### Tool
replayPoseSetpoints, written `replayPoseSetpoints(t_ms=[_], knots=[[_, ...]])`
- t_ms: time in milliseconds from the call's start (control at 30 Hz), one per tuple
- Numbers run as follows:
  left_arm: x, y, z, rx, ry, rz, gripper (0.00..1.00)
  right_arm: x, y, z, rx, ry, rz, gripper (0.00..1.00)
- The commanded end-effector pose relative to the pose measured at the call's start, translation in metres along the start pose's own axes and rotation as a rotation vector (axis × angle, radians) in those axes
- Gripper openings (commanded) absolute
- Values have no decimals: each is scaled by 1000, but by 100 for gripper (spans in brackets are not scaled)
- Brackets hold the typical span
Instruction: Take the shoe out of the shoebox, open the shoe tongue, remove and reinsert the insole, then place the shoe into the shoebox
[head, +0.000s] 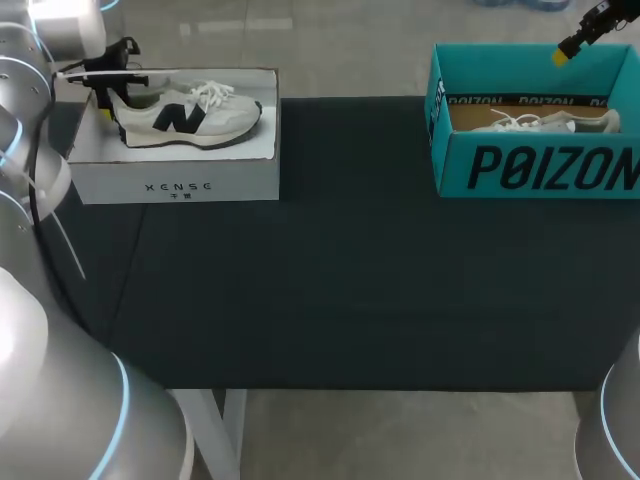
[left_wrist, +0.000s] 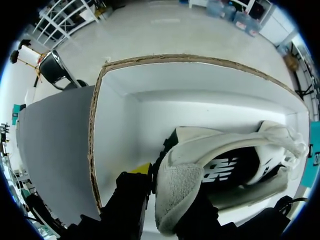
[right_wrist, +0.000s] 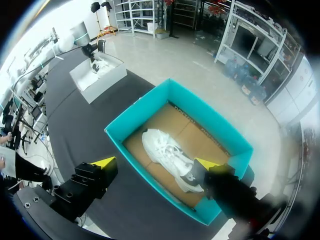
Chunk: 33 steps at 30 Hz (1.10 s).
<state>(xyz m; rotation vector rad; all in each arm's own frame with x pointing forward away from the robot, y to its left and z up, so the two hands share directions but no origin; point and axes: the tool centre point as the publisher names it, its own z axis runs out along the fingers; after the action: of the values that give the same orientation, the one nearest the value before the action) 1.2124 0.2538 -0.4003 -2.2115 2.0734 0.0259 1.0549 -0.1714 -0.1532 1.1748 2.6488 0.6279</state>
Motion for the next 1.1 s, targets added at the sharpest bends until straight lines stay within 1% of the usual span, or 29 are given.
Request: replayPoseSetpoints(t_ms=[33,133,300,333,400,533,633,733,833,867,967,1100], knots=[[-2,-11,1,-742,0,1,0,-1,0,0,1,0,0,100],[-3,-13,-2,-744,6,0,0,-1,0,0,1,0,0,100],[-1,-14,-17,-741,-3,32,0,-1,0,0,1,0,0,100],[1,-15,-20,-730,-9,42,0,-1,0,0,1,0,0,100],[3,-16,-29,-734,-11,42,0,-1,0,0,1,0,0,100],[10,-17,-50,-731,18,49,0,-1,0,0,1,0,0,100],[14,-16,-66,-725,15,23,0,-1,0,0,1,0,0,100],[14,-17,-83,-734,18,-8,0,-1,0,0,1,0,0,100],[11,-18,-100,-747,-11,-56,0,-1,0,0,1,0,0,100],[11,-18,-106,-763,-37,-84,0,-1,0,0,1,0,0,100],[9,-12,-129,-744,-1,-77,0,-1,0,0,1,0,0,100],[12,-1,-158,-729,35,-54,0,-1,0,0,1,0,0,100]])
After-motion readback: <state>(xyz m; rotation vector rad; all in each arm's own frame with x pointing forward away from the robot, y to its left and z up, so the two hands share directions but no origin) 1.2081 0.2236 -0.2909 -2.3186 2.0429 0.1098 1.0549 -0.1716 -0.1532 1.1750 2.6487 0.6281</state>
